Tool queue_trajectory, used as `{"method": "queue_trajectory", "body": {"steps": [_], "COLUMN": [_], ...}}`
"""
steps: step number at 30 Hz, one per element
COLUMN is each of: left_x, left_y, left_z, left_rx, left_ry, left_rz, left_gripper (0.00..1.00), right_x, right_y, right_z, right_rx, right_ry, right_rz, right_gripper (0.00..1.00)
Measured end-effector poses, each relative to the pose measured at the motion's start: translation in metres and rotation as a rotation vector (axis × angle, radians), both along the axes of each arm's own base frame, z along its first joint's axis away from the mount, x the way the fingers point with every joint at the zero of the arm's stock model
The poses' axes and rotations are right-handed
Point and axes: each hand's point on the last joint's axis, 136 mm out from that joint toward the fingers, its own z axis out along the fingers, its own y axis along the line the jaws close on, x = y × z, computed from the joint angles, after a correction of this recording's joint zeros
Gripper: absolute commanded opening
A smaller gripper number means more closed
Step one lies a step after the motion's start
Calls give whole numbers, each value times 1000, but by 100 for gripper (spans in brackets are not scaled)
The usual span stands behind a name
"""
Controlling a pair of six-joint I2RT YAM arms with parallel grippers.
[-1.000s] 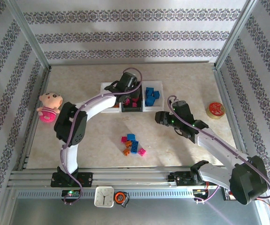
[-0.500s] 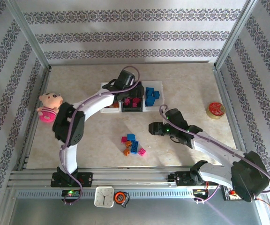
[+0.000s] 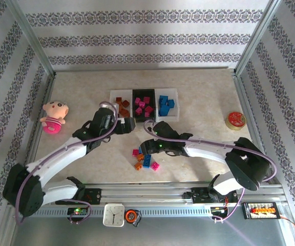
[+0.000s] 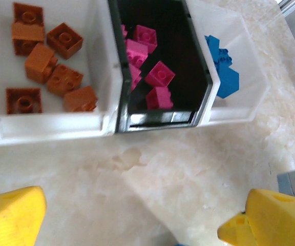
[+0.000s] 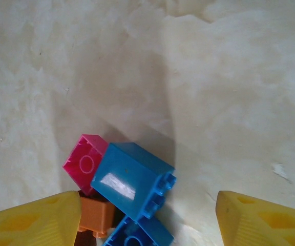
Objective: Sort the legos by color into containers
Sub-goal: Pick up the lego from the bottom-center of the table.
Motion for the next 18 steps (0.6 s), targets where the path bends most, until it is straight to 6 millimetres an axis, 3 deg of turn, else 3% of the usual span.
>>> {"method": "queue_trajectory", "body": {"steps": [8,18], "left_x": [-36,-46], "left_y": [28,36], "left_z": [-8,-28], "left_rx": [-39,-26], "left_ry": [-15,41], "left_rz": [62,88], "left_gripper": [100,100], "right_x": [-1,7], "right_y": [15,10], "right_z": [-16,-25], "right_rx": [-70,-154], "right_ry": [2,-7], "right_rz": [-18,-57], "right_gripper": [74,64]}}
